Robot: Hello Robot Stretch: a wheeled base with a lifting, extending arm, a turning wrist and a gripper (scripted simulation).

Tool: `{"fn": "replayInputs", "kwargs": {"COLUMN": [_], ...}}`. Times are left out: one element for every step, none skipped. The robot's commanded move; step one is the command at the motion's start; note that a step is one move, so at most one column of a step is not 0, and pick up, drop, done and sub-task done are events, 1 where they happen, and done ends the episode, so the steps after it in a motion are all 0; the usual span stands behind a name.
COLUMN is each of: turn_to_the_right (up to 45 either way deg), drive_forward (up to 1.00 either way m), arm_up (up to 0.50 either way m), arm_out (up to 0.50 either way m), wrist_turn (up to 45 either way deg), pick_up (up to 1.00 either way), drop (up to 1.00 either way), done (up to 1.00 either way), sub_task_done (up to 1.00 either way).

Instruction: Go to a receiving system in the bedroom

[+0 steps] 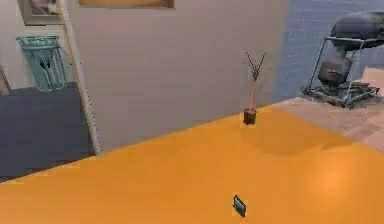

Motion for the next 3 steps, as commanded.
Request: {"fn": "replayInputs", "kwargs": {"turn_to_the_right": [-39.0, 0.0, 0.0], "drive_forward": [0.00, 1.00, 1.00], "arm_up": [0.00, 0.00, 0.00], "arm_out": [0.00, 0.00, 0.00], "wrist_turn": [0.0, 0.0, 0.0], "pick_up": [0.00, 0.00, 0.00], "drop": [0.00, 0.00, 0.00], "done": [0.00, 0.00, 0.00], "sub_task_done": [0.00, 0.00, 0.00]}}
